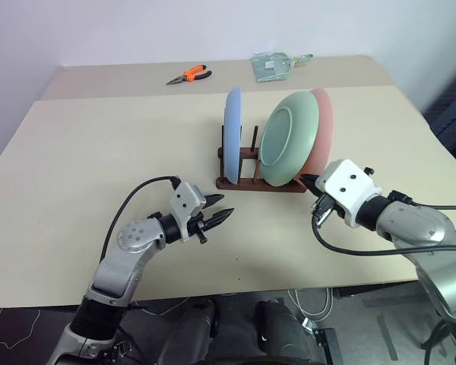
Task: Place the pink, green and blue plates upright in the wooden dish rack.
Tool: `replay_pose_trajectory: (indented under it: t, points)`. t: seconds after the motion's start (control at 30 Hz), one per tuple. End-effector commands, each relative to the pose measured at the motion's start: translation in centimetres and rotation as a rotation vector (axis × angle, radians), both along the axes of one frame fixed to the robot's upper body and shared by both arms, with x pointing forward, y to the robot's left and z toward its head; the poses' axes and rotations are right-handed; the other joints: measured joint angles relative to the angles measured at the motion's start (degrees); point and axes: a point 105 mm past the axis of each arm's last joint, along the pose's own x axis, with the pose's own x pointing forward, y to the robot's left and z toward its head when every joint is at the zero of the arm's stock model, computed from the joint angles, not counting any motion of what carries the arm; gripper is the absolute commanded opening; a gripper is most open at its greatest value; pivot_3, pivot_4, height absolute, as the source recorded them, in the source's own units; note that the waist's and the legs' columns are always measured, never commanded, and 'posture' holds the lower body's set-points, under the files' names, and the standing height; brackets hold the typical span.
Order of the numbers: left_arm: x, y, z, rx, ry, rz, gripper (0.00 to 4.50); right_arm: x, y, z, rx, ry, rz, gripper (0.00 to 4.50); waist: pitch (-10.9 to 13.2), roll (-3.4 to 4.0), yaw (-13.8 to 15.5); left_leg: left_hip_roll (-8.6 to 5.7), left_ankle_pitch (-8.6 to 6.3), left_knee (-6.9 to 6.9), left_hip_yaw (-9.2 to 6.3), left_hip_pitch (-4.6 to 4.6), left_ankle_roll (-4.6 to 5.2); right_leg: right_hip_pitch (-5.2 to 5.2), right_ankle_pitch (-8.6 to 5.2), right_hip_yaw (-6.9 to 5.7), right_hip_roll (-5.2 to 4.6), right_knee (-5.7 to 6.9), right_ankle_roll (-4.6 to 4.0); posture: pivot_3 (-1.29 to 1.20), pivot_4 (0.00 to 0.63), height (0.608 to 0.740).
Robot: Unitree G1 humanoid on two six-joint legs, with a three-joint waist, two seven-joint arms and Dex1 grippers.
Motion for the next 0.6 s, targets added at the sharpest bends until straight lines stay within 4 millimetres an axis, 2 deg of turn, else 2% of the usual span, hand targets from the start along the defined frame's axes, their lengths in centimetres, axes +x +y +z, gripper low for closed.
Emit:
replay_pose_trajectory:
  t: [0.03, 0.2, 0.37, 0.5, 0.6]
  points:
    - [-0.3, 0.0, 1.1, -0.01, -0.048, 0.005, 1.98, 0.3, 1.0, 1.3, 0.004, -0.074, 0.035, 0.05, 0.0, 0.0, -0.01, 0.0, 0.0, 0.0, 0.0, 0.0, 0.0, 0.0, 0.0, 0.0, 0.0, -0.01, 0.0, 0.0, 0.15, 0.72]
    - [-0.3, 0.1, 1.0, -0.011, -0.047, 0.022, 1.98, 0.3, 3.0, 2.7, 0.031, -0.126, 0.122, 0.05, 0.0, 0.0, -0.03, 0.0, 0.0, 0.0, 0.0, 0.0, 0.0, -0.01, 0.0, 0.01, 0.01, 0.01, 0.01, 0.0, 0.15, 0.72]
    - [-0.3, -0.1, 0.9, -0.013, -0.047, 0.027, 1.98, -0.1, 3.5, 2.9, 0.024, -0.134, 0.158, 0.05, 0.0, 0.0, 0.03, 0.0, 0.0, 0.0, 0.0, 0.0, 0.0, -0.01, 0.0, 0.0, 0.01, 0.01, 0.01, 0.0, 0.15, 0.72]
    - [-0.2, -0.2, 0.8, -0.011, -0.045, 0.028, 1.98, -0.1, 2.6, 2.5, 0.001, -0.121, 0.135, 0.05, 0.0, 0.0, 0.02, 0.0, 0.0, 0.0, 0.0, 0.0, 0.0, -0.01, 0.01, 0.0, 0.01, 0.01, 0.01, 0.0, 0.15, 0.72]
    - [0.1, 0.6, 0.7, 0.0, -0.042, 0.05, 1.98, -0.7, 0.7, 2.0, 0.0, -0.074, 0.116, 0.05, 0.0, 0.0, 0.22, 0.0, 0.0, 0.0, 0.0, 0.0, 0.0, -0.01, 0.01, 0.0, 0.01, 0.01, 0.02, 0.0, 0.15, 0.72]
